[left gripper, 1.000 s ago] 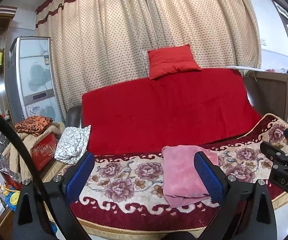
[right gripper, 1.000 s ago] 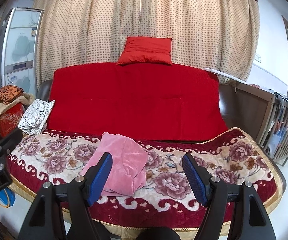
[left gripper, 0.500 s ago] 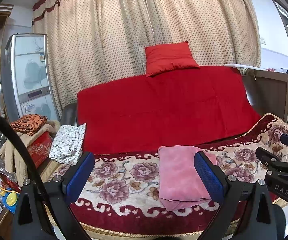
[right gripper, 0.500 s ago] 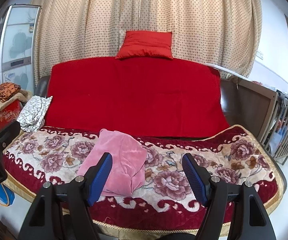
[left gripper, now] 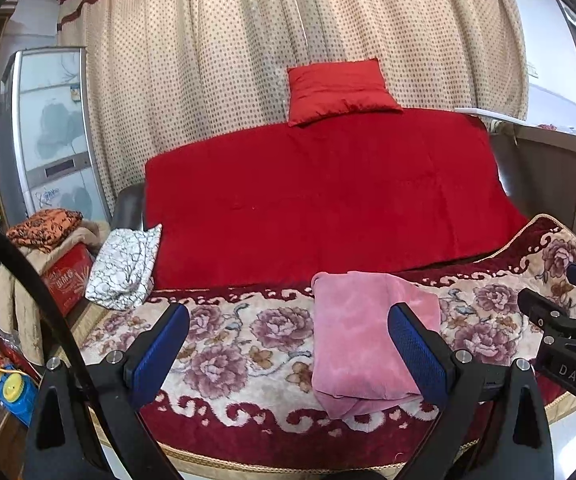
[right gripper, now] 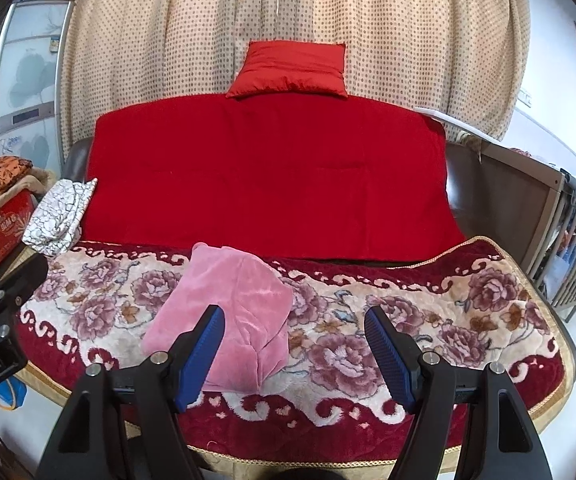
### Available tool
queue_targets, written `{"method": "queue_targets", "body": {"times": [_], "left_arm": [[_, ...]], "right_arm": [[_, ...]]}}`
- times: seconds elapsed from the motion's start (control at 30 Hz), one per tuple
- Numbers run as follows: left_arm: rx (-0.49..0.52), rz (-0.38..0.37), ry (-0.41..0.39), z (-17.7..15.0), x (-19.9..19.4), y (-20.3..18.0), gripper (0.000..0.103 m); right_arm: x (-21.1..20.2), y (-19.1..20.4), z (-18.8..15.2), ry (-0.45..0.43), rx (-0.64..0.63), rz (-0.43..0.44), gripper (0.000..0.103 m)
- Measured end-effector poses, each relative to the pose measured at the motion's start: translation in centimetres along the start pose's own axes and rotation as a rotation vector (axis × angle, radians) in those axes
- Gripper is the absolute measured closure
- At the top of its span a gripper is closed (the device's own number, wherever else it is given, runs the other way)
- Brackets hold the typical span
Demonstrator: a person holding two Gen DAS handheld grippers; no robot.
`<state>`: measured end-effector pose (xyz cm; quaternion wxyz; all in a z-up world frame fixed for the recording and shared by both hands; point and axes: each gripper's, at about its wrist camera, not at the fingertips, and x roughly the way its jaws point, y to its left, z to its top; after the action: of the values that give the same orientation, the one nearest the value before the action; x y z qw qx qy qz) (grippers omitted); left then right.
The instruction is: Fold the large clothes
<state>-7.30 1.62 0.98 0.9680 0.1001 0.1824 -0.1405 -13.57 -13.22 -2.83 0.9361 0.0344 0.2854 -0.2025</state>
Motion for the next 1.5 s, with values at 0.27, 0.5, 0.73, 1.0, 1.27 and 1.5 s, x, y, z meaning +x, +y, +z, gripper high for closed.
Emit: {"method": "queue_targets", "body": {"times": [0.27, 0.5, 0.73, 1.0, 1.27, 1.5], "left_arm": [[-0.017, -0.014, 0.026, -0.6, 2.5, 0.5, 0.004], [-0.021, -0.002, 0.056, -1.2, 4.4, 0.9, 0.004], [-0.017, 0.009, 0.080, -1.3, 5.5, 0.5, 0.004], [-0.008, 0.022, 0.103, -1.3, 6.3, -0.5, 0.004], [-0.001, 0.034, 0.103, -1.1, 6.2, -0.8, 0.004], [0.007, 0.039, 0.102, -0.9, 6.1, -1.2, 0.004]], "right_arm": [[2.0, 1.4, 0.4, 0.025, -0.022, -0.020, 0.027], [3.9, 2.9, 0.8, 0.044, -0.050, -0.005, 0.027], [5.4, 3.1, 0.6, 0.063, -0.051, 0.016, 0.027], [6.5, 2.4, 0.1, 0.082, -0.036, 0.037, 0.027], [6.7, 2.0, -0.1, 0.082, -0.025, 0.054, 0.027], [6.9, 1.5, -0.1, 0.083, -0.013, 0.066, 0.027]]}}
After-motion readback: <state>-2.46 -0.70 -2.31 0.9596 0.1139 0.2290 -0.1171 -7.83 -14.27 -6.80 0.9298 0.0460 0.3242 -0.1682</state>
